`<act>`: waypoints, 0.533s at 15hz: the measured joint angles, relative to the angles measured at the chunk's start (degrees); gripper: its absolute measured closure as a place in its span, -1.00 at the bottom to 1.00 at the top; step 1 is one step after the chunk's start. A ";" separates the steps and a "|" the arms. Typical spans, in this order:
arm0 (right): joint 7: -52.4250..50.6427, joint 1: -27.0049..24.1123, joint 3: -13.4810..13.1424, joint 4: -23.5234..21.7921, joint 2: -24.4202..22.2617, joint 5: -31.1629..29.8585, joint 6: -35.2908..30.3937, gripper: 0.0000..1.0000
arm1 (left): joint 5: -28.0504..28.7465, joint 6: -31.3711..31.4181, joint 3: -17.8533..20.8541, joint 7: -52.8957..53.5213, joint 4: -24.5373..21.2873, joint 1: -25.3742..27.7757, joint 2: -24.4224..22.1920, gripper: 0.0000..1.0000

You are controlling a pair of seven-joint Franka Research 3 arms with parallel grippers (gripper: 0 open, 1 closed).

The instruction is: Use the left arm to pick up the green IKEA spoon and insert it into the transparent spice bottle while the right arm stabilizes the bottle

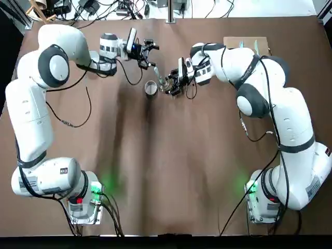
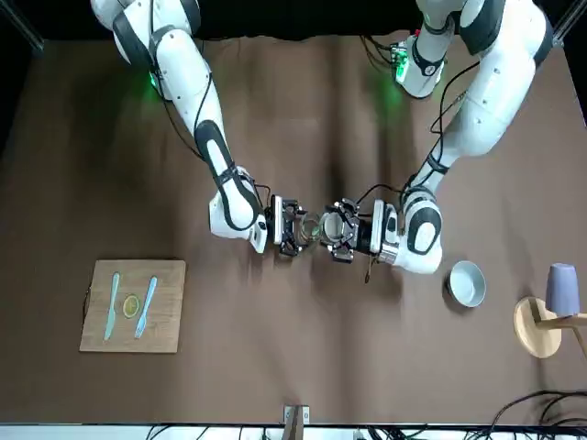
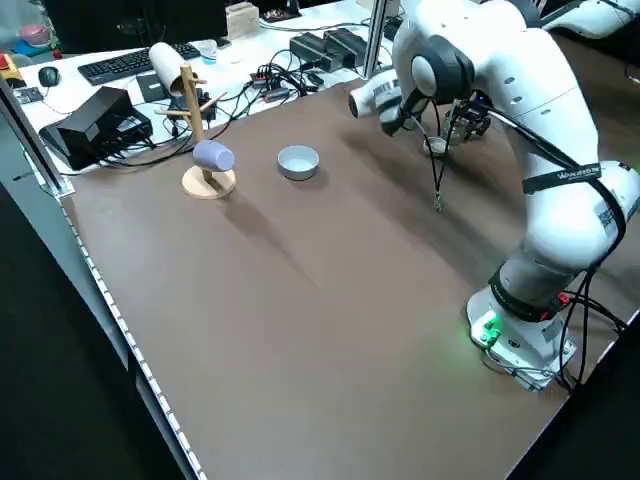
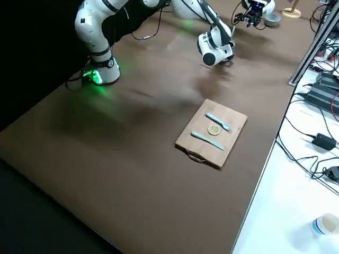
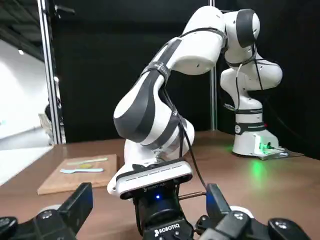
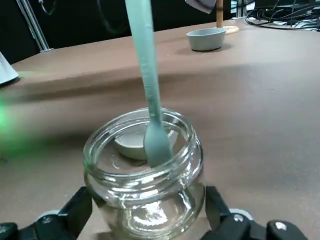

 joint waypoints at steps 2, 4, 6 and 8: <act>0.00 0.00 0.00 0.03 0.00 0.00 0.00 -1.00 | 3.18 0.00 0.00 -6.68 1.25 0.53 -2.23 -1.00; 0.00 0.01 0.00 0.06 0.00 0.00 0.00 -1.00 | 6.31 0.00 0.01 -13.70 2.66 1.00 -4.34 -1.00; 0.00 0.01 0.00 0.08 0.00 0.00 0.00 -1.00 | 11.09 0.03 0.02 -24.80 5.21 2.02 -6.73 -1.00; 0.00 0.02 0.00 0.08 0.00 0.00 0.00 -1.00 | 12.75 0.03 0.02 -32.18 6.47 3.07 -8.34 -1.00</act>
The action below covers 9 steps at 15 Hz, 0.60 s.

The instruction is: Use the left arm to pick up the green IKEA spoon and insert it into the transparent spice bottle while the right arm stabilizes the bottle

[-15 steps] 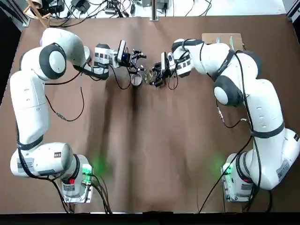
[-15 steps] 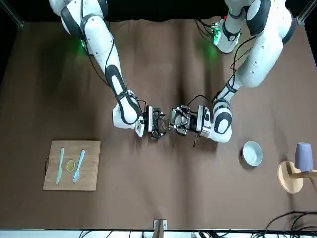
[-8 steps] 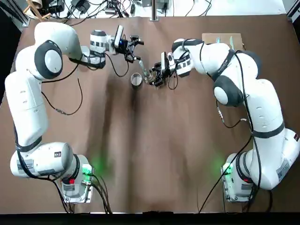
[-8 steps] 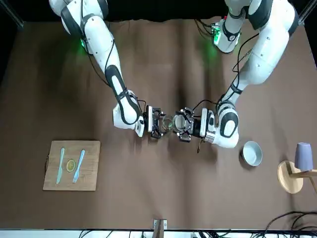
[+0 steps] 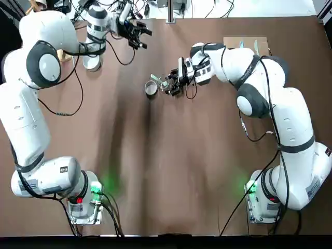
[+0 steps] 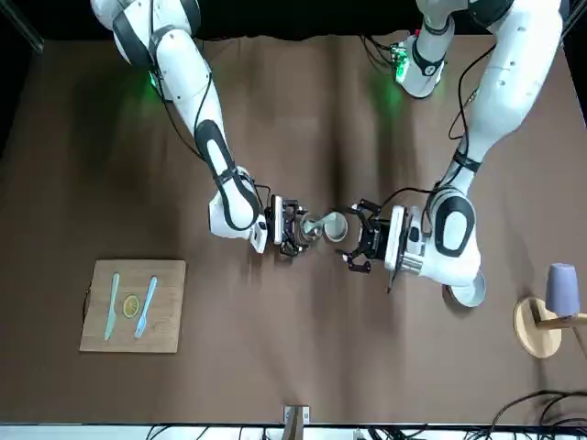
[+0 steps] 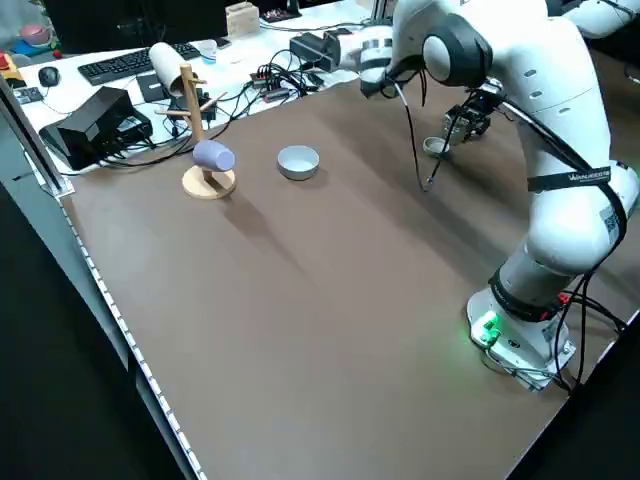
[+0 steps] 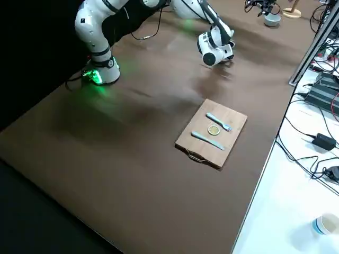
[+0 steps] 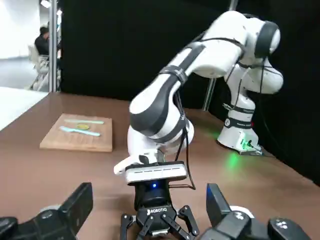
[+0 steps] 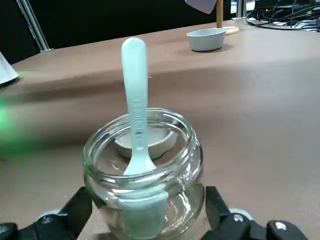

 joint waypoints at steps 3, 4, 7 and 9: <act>0.00 -0.06 -0.18 -0.02 0.00 0.00 -0.57 -1.00 | 0.95 -0.01 0.01 -10.93 1.20 1.67 -3.30 -1.00; 0.00 -0.19 -0.26 -0.06 0.01 0.00 -1.31 -1.00 | 2.67 -0.01 0.00 -14.51 1.42 2.18 -4.60 -1.00; 0.00 -1.08 -0.52 -0.63 0.04 -0.07 -2.70 -1.00 | 11.29 -0.01 0.01 -27.25 1.56 3.94 -8.52 -1.00; 0.00 -2.14 -0.70 -0.94 0.09 -0.48 -4.50 -1.00 | 17.46 -0.01 0.02 -36.65 1.57 5.30 -10.99 -1.00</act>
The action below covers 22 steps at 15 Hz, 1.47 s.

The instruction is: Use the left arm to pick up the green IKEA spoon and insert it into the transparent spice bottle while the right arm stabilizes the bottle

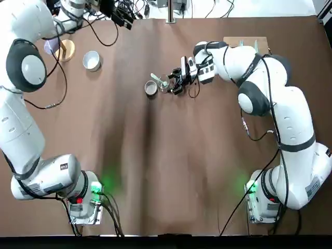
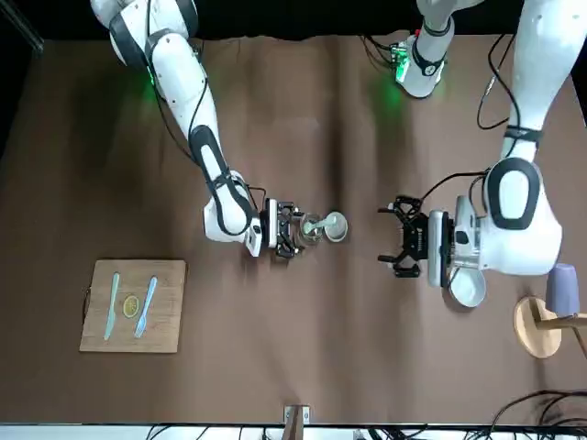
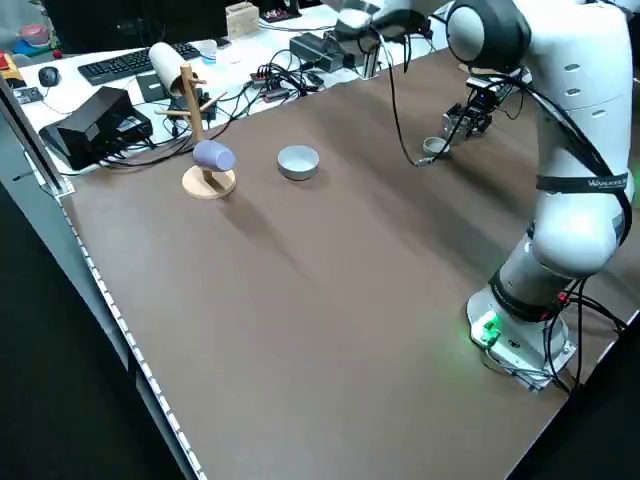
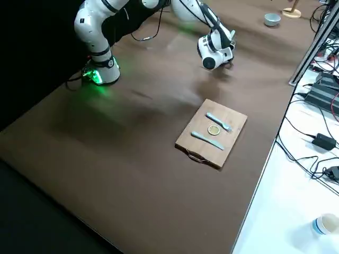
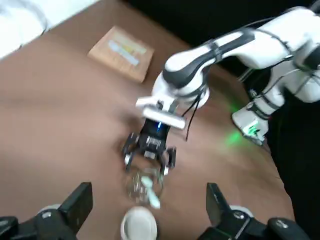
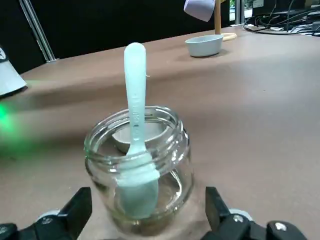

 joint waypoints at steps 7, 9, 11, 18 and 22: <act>-0.01 -5.68 -0.21 -0.59 -0.29 -10.76 -4.18 -1.00 | 24.11 -0.03 0.08 -33.45 -0.21 3.34 -6.17 -1.00; 0.34 -7.56 -0.24 -0.58 -0.51 -14.53 -5.64 -1.00 | 30.74 -0.08 0.10 -44.12 -0.44 3.57 -7.13 -1.00; 4.05 -9.59 -0.31 -0.47 -1.61 -21.23 -5.93 -1.00 | 37.31 -0.39 0.01 -55.86 -0.56 3.56 -8.09 -1.00; 42.69 -15.42 -5.48 12.73 -5.27 -47.05 -20.85 -1.00 | 58.19 -7.77 -0.07 -76.93 -0.41 3.59 -15.85 -1.00; 60.77 -15.60 -11.21 19.08 -5.86 -53.73 -25.16 -1.00 | 58.28 -14.11 -1.48 -76.96 2.53 3.21 -21.80 -1.00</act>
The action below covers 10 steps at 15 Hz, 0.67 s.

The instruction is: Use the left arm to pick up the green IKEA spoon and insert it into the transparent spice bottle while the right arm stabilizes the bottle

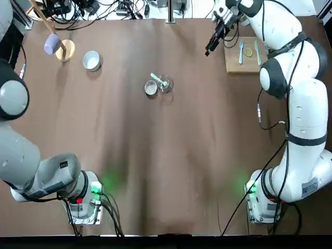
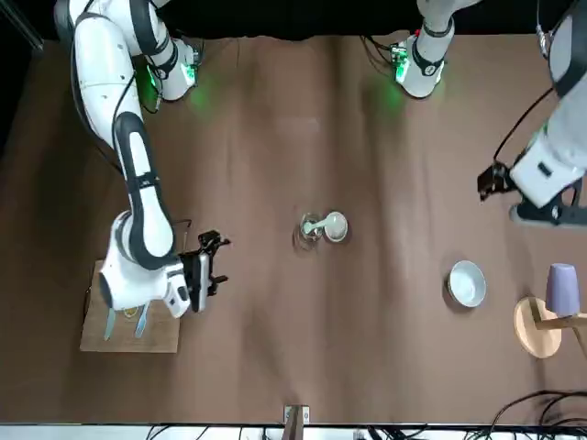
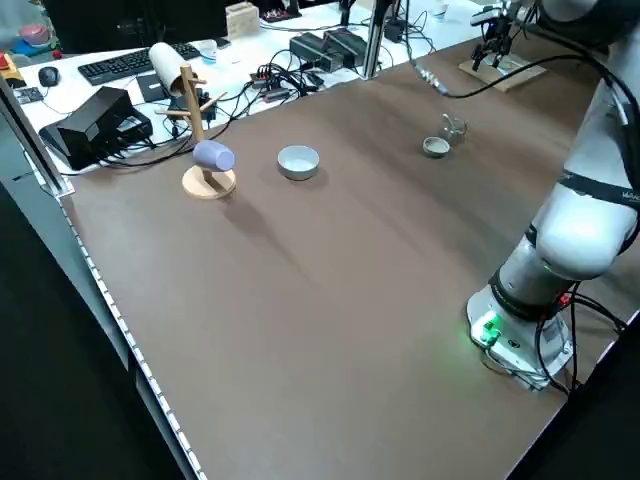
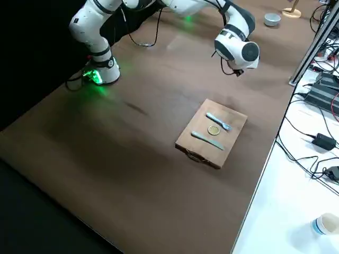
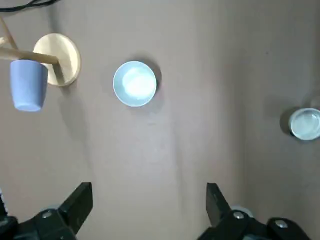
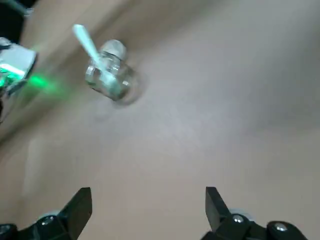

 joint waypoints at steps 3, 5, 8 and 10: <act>6.64 -0.08 -5.58 2.98 0.00 -1.91 -0.19 -1.00 | 0.00 -2.20 -1.24 0.01 0.18 -0.26 -2.33 -1.00; 9.32 -0.09 -9.16 6.70 -0.14 -2.29 -2.43 -1.00 | -0.02 -2.27 -2.16 0.02 0.13 -0.27 -2.29 -1.00; 15.99 0.03 -12.80 10.23 -0.93 -2.53 -6.38 -1.00 | -0.02 -2.46 -2.31 0.03 -0.22 -0.06 -1.31 -1.00; 21.21 0.14 -14.16 11.06 -1.42 -2.79 -8.29 -1.00 | -0.02 -2.45 -2.14 -0.16 -0.24 0.27 0.29 -1.00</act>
